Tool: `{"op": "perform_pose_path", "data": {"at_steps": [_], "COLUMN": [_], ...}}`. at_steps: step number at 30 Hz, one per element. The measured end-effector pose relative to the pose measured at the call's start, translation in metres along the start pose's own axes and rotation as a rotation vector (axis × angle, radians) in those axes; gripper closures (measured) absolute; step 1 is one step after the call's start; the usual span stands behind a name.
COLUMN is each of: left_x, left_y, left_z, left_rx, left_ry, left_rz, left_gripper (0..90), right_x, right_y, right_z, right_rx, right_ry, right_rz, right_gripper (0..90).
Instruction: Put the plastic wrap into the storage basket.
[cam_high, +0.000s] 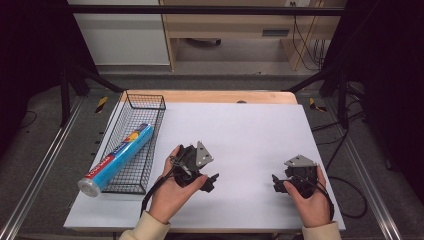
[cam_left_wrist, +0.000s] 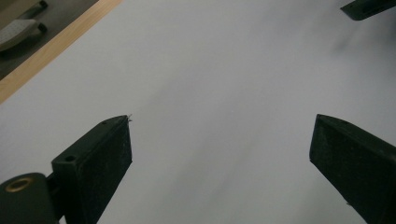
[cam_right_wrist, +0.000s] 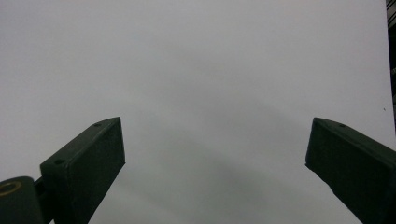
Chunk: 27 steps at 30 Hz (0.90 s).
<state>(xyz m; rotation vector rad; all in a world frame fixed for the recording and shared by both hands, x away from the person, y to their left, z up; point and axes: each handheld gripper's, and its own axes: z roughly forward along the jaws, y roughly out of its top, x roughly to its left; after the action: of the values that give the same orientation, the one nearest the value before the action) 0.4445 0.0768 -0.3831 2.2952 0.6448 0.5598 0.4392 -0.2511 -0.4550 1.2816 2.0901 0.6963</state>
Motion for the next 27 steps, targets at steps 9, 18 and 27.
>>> {"op": "perform_pose_path", "data": {"at_steps": [9, 18, 27], "left_x": [0.001, 0.002, 0.014], "left_y": [-0.028, -0.057, -0.083], "left_z": [0.026, 0.039, 0.036], "left_rx": [-0.058, -0.057, -0.095], "left_ry": [-0.065, -0.096, -0.097], "left_rz": [-0.020, -0.039, -0.094], "left_gripper": [5.5, 5.4, 5.2], "right_x": [0.000, 0.000, 0.001], "right_y": [-0.002, -0.004, -0.004], "right_z": [-0.001, -0.002, -0.002], "right_rx": [0.000, 0.006, 0.001], "right_ry": [-0.004, -0.006, -0.007], "right_rz": [0.001, 0.003, -0.005], "right_gripper": [5.0, 5.0, 5.0]}}
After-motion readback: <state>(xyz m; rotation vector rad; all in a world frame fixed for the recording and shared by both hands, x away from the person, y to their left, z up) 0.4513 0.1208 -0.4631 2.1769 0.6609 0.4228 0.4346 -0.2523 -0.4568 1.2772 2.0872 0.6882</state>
